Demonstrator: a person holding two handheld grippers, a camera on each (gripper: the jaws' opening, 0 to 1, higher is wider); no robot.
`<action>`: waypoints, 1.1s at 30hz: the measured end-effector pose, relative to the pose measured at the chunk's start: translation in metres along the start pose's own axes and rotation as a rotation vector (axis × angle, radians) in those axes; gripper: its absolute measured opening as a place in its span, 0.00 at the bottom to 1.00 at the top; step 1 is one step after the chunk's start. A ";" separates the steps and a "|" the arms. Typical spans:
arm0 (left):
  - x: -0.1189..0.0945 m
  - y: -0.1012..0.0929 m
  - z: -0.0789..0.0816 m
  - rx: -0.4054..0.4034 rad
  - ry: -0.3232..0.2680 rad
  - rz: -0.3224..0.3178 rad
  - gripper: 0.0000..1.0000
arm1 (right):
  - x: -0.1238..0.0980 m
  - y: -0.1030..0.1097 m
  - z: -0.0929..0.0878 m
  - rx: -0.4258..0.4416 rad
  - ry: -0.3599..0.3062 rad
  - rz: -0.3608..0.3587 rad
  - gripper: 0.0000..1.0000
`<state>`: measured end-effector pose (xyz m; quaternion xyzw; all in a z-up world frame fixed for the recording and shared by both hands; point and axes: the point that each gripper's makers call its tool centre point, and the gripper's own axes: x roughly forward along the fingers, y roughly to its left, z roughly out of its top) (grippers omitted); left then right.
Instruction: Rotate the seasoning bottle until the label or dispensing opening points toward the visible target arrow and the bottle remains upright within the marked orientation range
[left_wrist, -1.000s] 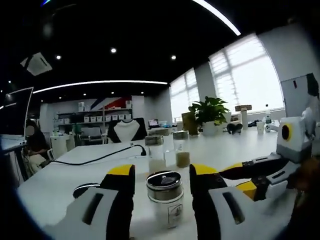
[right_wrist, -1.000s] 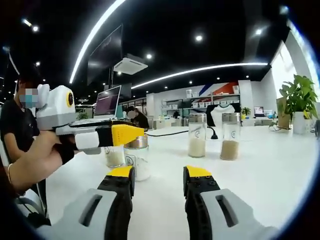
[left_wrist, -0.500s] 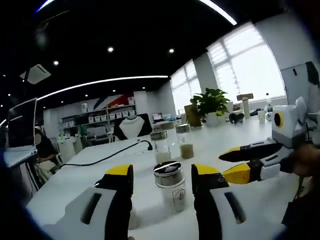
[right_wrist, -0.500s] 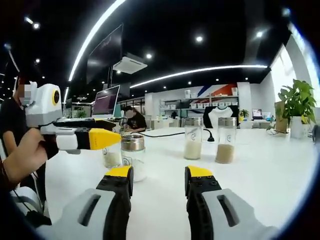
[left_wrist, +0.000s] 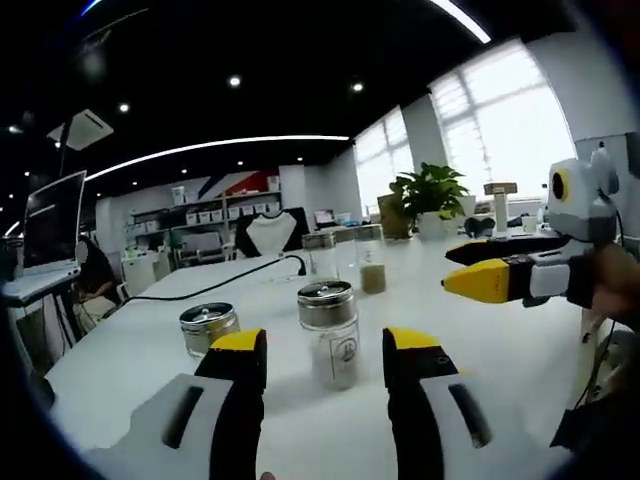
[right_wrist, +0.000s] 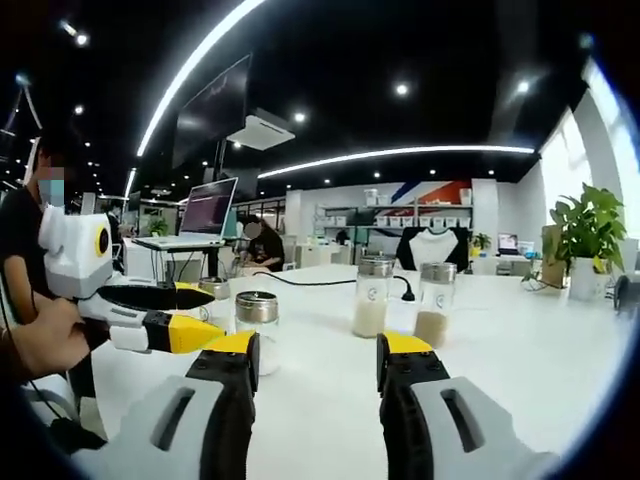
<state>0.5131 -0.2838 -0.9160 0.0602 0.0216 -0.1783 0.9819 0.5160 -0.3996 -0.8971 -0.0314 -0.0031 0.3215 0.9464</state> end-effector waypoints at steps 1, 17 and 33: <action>0.002 0.000 -0.001 0.003 0.006 -0.004 0.49 | 0.000 -0.002 0.000 -0.001 -0.002 -0.005 0.46; 0.030 -0.002 0.000 0.027 0.015 0.003 0.44 | -0.005 -0.009 -0.005 0.016 0.006 0.002 0.42; 0.043 -0.003 -0.014 0.002 0.054 -0.011 0.37 | -0.002 -0.012 -0.010 0.038 0.021 0.004 0.43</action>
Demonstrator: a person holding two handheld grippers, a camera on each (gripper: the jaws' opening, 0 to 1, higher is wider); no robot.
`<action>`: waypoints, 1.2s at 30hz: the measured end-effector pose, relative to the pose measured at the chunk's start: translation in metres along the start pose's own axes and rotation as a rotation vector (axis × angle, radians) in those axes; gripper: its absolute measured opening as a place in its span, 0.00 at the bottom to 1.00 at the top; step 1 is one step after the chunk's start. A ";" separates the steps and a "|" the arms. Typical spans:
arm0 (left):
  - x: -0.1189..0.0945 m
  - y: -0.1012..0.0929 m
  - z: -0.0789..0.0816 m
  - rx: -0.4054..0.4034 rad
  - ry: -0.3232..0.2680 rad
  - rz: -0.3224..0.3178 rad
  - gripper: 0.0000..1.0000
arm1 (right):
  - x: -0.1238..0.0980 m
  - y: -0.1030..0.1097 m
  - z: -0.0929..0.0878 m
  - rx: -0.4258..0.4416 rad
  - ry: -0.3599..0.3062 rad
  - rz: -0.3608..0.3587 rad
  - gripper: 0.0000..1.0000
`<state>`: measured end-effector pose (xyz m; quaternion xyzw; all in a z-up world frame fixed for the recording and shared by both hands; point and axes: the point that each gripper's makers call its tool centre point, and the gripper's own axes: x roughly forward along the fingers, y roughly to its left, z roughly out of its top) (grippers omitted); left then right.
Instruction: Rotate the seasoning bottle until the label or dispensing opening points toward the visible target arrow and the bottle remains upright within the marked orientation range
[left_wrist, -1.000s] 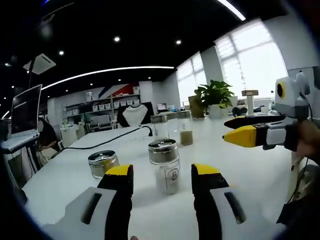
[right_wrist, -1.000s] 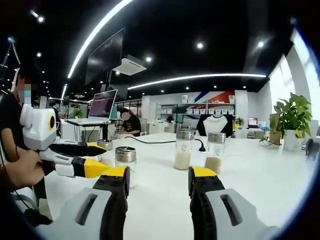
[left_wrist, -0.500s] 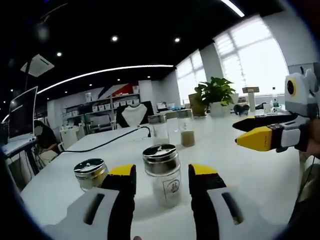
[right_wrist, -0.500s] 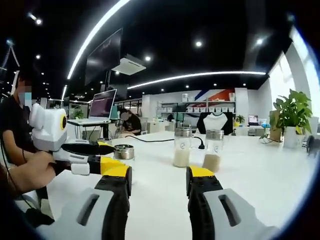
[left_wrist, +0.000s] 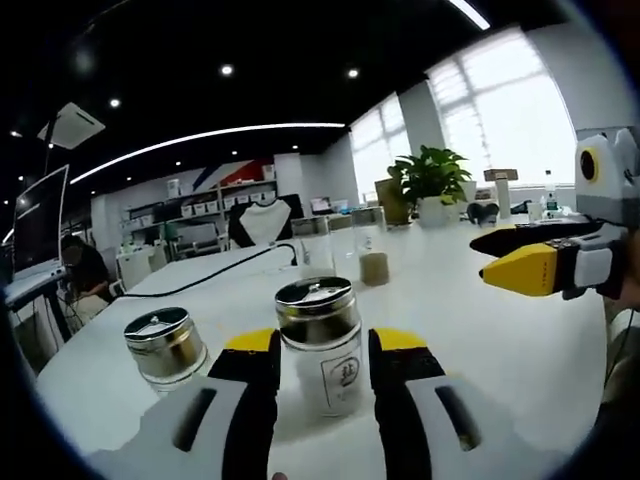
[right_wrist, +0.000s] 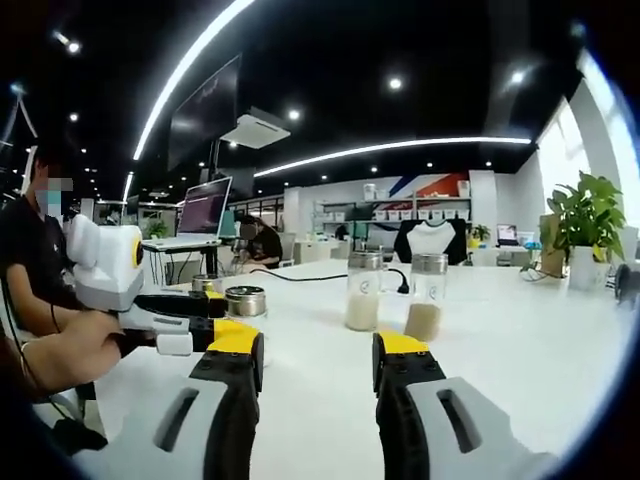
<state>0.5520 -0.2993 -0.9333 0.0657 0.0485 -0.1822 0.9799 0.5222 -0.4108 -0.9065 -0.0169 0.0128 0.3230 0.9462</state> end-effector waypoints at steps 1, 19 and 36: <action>0.000 0.001 0.000 -0.006 -0.001 0.002 0.37 | 0.000 -0.002 0.000 0.000 0.001 -0.005 0.43; -0.005 0.001 0.019 0.032 -0.022 -0.012 0.42 | 0.003 -0.011 0.003 -0.011 0.007 -0.035 0.47; -0.019 0.001 0.043 -0.109 -0.102 -0.093 0.78 | 0.023 -0.005 0.022 0.170 -0.052 0.135 0.71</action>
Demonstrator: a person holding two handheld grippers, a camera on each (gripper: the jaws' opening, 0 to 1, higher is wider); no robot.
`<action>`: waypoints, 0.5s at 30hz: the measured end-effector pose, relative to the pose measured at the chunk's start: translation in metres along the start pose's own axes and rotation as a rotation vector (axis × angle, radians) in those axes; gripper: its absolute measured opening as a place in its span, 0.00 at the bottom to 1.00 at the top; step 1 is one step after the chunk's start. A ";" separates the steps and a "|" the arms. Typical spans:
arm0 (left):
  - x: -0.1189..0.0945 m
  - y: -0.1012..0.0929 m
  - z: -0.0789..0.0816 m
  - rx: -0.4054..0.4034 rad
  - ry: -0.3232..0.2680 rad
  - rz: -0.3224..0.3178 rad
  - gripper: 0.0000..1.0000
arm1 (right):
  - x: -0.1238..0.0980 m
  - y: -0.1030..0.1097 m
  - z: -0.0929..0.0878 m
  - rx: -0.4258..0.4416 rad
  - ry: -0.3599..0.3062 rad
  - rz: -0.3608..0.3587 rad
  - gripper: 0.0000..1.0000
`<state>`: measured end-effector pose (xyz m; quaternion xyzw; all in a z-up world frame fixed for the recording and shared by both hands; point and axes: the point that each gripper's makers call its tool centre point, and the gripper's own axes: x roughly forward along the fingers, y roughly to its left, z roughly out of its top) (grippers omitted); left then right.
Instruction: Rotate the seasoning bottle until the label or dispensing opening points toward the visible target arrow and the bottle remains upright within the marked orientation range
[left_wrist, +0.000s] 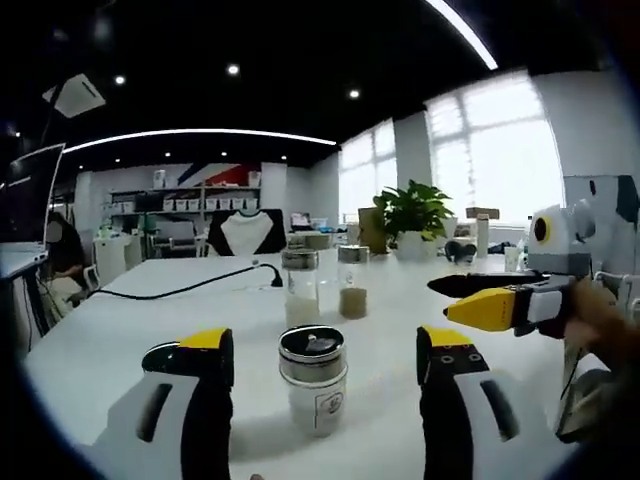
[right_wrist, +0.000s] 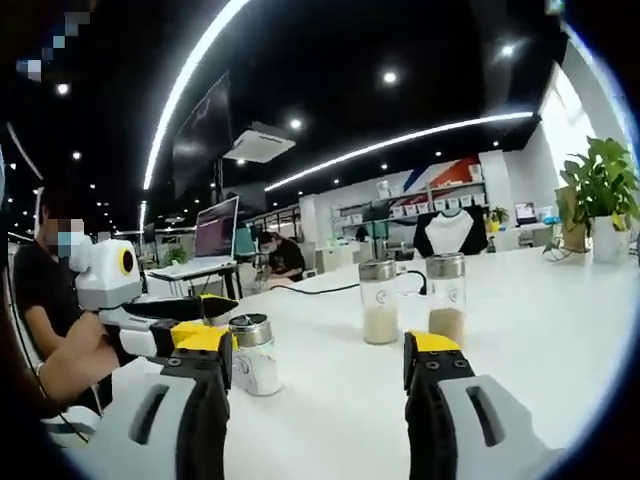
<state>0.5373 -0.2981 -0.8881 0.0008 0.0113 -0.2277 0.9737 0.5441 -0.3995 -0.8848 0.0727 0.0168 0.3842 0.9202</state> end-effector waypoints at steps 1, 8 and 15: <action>-0.001 0.000 0.000 0.011 0.003 0.010 0.77 | 0.002 -0.002 0.001 0.003 0.001 0.000 0.71; -0.004 0.000 0.000 0.014 0.011 0.004 0.77 | 0.017 -0.019 0.012 -0.043 0.006 -0.015 0.74; -0.007 0.002 0.011 0.045 0.005 0.006 0.77 | 0.034 -0.024 0.025 -0.129 0.010 -0.012 0.72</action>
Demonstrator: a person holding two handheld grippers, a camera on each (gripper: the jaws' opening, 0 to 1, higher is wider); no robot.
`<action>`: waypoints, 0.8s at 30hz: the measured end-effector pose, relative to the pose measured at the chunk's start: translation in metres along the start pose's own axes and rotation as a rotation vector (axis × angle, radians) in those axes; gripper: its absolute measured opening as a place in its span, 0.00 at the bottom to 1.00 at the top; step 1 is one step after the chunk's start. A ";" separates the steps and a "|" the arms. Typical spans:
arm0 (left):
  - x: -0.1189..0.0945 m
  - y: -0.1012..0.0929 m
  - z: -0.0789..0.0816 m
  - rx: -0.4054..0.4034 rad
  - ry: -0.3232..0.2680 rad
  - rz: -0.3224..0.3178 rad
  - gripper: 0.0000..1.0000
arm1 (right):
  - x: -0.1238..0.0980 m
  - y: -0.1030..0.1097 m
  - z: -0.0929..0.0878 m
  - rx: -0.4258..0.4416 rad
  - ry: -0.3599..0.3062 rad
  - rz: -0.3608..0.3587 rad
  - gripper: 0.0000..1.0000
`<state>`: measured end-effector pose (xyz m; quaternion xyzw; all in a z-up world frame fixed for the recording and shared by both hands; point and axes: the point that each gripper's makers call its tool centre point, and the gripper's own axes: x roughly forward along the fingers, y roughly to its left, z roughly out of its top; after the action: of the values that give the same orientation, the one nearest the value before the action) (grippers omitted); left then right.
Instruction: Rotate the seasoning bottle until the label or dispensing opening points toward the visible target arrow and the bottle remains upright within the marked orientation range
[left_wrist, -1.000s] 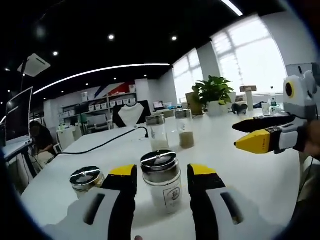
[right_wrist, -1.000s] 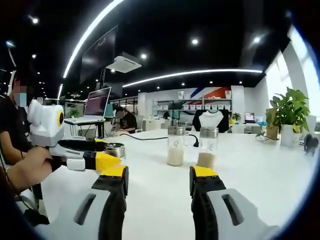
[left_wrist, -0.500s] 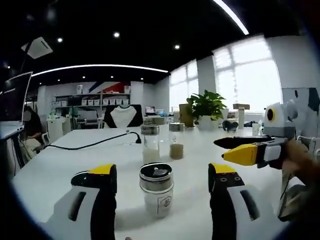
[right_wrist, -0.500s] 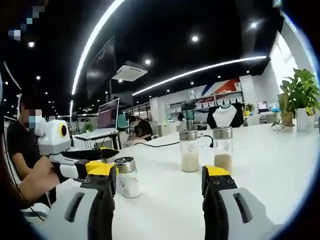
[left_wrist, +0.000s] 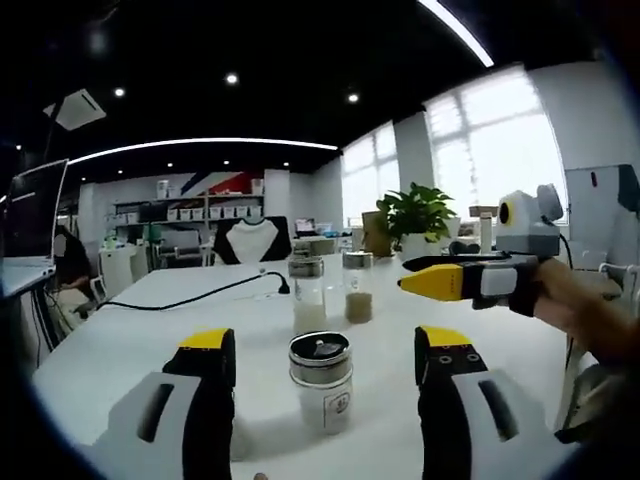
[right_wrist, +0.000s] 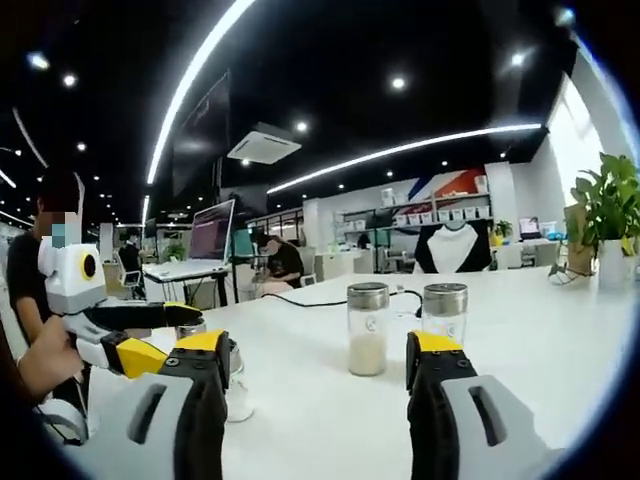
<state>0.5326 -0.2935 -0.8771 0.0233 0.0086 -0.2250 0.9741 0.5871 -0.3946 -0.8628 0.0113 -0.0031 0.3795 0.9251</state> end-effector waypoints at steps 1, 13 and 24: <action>-0.001 0.001 0.002 0.013 -0.005 0.010 0.77 | 0.002 0.000 0.001 -0.008 0.001 0.000 0.72; -0.002 -0.006 0.002 0.026 0.007 -0.029 0.76 | 0.038 -0.006 0.014 -0.107 0.015 0.043 0.71; -0.008 -0.014 0.010 -0.003 -0.002 -0.086 0.77 | 0.078 -0.025 0.023 -0.128 0.012 0.030 0.70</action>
<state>0.5192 -0.3028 -0.8678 0.0211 0.0091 -0.2664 0.9636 0.6602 -0.3580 -0.8395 -0.0500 -0.0222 0.3923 0.9182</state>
